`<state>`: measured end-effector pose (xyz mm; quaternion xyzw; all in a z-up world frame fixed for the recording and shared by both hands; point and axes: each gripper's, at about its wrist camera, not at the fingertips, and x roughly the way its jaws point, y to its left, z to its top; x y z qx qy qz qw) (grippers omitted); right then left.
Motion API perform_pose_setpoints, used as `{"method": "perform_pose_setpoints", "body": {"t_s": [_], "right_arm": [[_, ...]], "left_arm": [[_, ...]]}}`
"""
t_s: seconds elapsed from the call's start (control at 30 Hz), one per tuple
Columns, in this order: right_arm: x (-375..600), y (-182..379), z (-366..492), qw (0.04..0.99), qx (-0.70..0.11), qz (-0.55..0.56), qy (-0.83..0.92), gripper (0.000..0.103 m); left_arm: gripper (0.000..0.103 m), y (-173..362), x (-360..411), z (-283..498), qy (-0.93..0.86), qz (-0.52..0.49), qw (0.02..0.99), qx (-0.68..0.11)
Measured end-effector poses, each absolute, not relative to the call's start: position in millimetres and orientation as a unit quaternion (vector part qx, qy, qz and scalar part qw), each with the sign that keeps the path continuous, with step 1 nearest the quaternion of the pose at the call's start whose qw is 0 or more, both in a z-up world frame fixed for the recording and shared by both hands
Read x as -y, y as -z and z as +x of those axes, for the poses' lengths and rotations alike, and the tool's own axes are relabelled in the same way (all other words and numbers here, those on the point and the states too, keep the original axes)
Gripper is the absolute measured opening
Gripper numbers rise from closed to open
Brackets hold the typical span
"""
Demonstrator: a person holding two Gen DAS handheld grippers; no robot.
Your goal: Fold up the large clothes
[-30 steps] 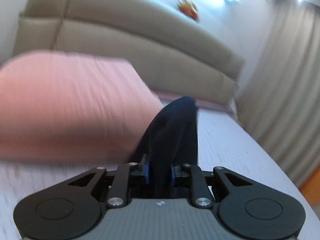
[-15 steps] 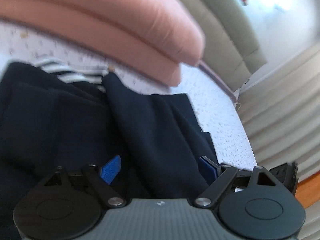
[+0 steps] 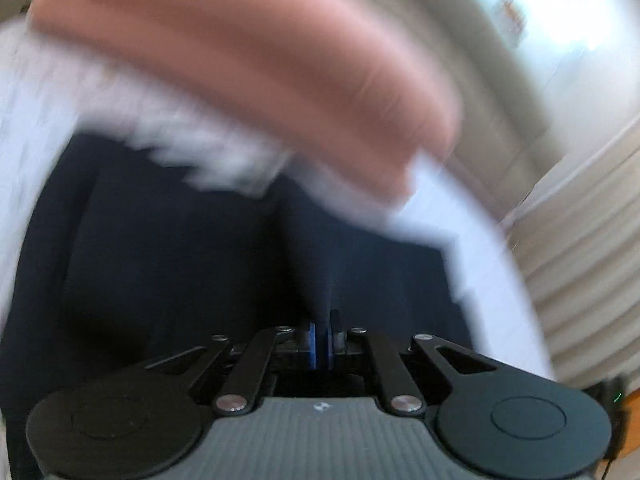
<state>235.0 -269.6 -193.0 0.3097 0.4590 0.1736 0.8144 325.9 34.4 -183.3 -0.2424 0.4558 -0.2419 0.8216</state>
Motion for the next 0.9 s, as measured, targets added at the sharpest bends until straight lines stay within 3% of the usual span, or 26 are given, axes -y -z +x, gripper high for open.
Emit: {"method": "perform_pose_setpoints", "body": {"t_s": [0.03, 0.07, 0.1, 0.13, 0.17, 0.27, 0.3, 0.33, 0.37, 0.4, 0.43, 0.57, 0.63, 0.7, 0.77, 0.83, 0.9], "right_arm": [[269, 200, 234, 0.816, -0.458, 0.307, -0.175, 0.034], [274, 200, 234, 0.811, -0.454, 0.325, -0.177, 0.042], [280, 198, 234, 0.800, -0.455, 0.348, -0.179, 0.055], [288, 193, 233, 0.790, -0.459, 0.368, -0.175, 0.065], [294, 187, 233, 0.788, -0.457, 0.375, -0.172, 0.085], [301, 175, 231, 0.784, -0.460, 0.375, -0.181, 0.089], [300, 178, 231, 0.770, -0.472, 0.386, -0.188, 0.089], [296, 183, 233, 0.752, -0.483, 0.402, -0.200, 0.088], [288, 189, 236, 0.734, -0.490, 0.418, -0.213, 0.082], [283, 193, 242, 0.719, -0.500, 0.429, -0.222, 0.035], [278, 195, 241, 0.709, -0.499, 0.442, -0.230, 0.008], [274, 156, 214, 0.790, -0.409, 0.384, -0.246, 0.007], [266, 161, 208, 0.796, -0.451, 0.337, -0.223, 0.007], [252, 185, 207, 0.795, -0.507, 0.279, -0.184, 0.016], [250, 197, 203, 0.805, -0.499, 0.265, -0.182, 0.014], [258, 190, 198, 0.796, -0.499, 0.288, -0.187, 0.031], [265, 180, 193, 0.801, -0.489, 0.290, -0.186, 0.058]], "left_arm": [[0.011, 195, -37, 324, 0.239, -0.258, 0.812, -0.466], [0.013, 198, -42, 319, 0.237, -0.287, 0.807, -0.459], [0.015, 198, -47, 315, 0.239, -0.308, 0.800, -0.456], [0.025, 194, -49, 311, 0.243, -0.322, 0.794, -0.455], [0.041, 190, -50, 305, 0.249, -0.327, 0.788, -0.457], [0.075, 174, -49, 288, 0.282, -0.325, 0.778, -0.458], [0.079, 172, -46, 285, 0.291, -0.323, 0.773, -0.462], [0.077, 170, -40, 284, 0.302, -0.324, 0.765, -0.468], [0.050, 173, -36, 283, 0.310, -0.326, 0.755, -0.477], [0.018, 172, -33, 285, 0.314, -0.324, 0.750, -0.484], [0.005, 172, -31, 283, 0.318, -0.319, 0.747, -0.489], [0.006, 149, -40, 264, 0.321, -0.305, 0.784, -0.435], [0.006, 159, -40, 259, 0.299, -0.288, 0.788, -0.454], [0.010, 180, -32, 257, 0.278, -0.248, 0.790, -0.487], [0.011, 194, -30, 256, 0.287, -0.245, 0.789, -0.486], [0.014, 189, -32, 257, 0.286, -0.253, 0.787, -0.485], [0.023, 179, -33, 254, 0.280, -0.250, 0.789, -0.486]]}}
